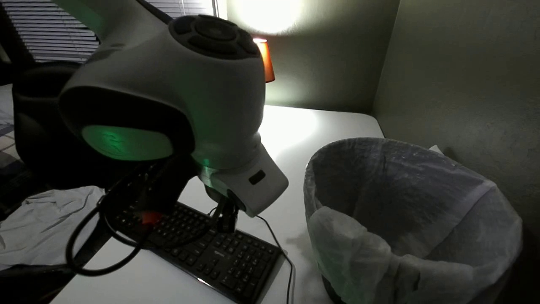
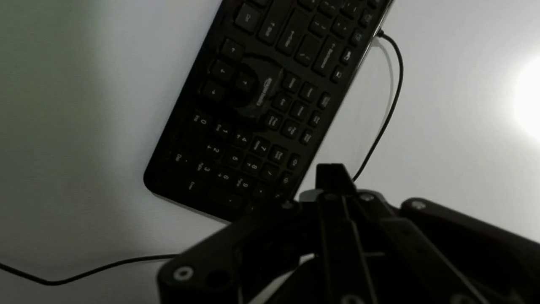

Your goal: Press the button on the top right of the keyboard

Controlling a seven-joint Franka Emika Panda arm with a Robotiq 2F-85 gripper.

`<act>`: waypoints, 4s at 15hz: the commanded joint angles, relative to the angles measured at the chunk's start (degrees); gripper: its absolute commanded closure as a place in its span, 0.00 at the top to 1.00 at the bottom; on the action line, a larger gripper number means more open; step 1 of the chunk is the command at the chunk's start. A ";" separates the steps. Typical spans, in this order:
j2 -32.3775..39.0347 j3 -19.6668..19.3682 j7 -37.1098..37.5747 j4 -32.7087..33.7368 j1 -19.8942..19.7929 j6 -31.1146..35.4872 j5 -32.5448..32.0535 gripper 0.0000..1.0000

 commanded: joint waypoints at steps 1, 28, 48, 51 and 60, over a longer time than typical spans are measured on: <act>1.13 0.80 0.19 0.68 -1.04 -0.07 0.08 0.01; 17.87 3.52 8.17 8.80 -2.32 6.58 8.73 0.00; 22.27 3.52 10.89 11.79 -4.36 5.11 8.39 0.00; 22.78 3.77 10.77 12.14 -4.49 4.96 8.40 0.00; 23.95 4.84 10.81 13.20 -4.37 4.94 8.47 0.00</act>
